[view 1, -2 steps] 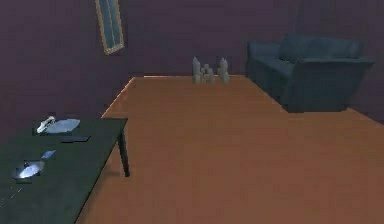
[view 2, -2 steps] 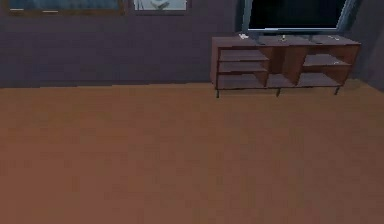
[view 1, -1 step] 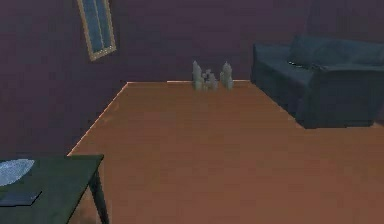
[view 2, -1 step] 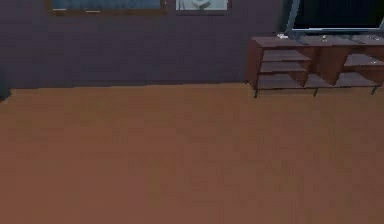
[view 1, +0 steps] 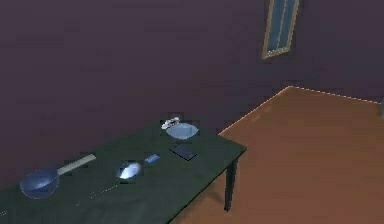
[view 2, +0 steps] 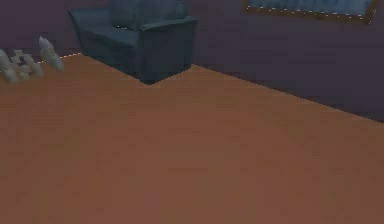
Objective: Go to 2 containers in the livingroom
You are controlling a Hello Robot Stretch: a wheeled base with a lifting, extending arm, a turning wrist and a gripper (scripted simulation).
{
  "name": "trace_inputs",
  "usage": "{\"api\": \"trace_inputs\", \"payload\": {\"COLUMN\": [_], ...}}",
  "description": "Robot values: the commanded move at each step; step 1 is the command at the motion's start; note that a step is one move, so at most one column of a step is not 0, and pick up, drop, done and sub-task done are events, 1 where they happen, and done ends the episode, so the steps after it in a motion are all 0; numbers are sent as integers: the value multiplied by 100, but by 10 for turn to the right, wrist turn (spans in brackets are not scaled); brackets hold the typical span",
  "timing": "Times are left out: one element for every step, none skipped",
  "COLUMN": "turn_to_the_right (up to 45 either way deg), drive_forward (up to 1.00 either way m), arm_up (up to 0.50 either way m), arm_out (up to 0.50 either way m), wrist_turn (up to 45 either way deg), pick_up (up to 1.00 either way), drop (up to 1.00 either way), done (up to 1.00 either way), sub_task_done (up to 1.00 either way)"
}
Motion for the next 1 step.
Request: {"api": "trace_inputs", "payload": {"turn_to_the_right": [-210], "drive_forward": [0], "arm_up": [0], "arm_out": [0], "wrist_turn": [0], "pick_up": [0], "drop": [0], "done": [0], "sub_task_done": [0]}}
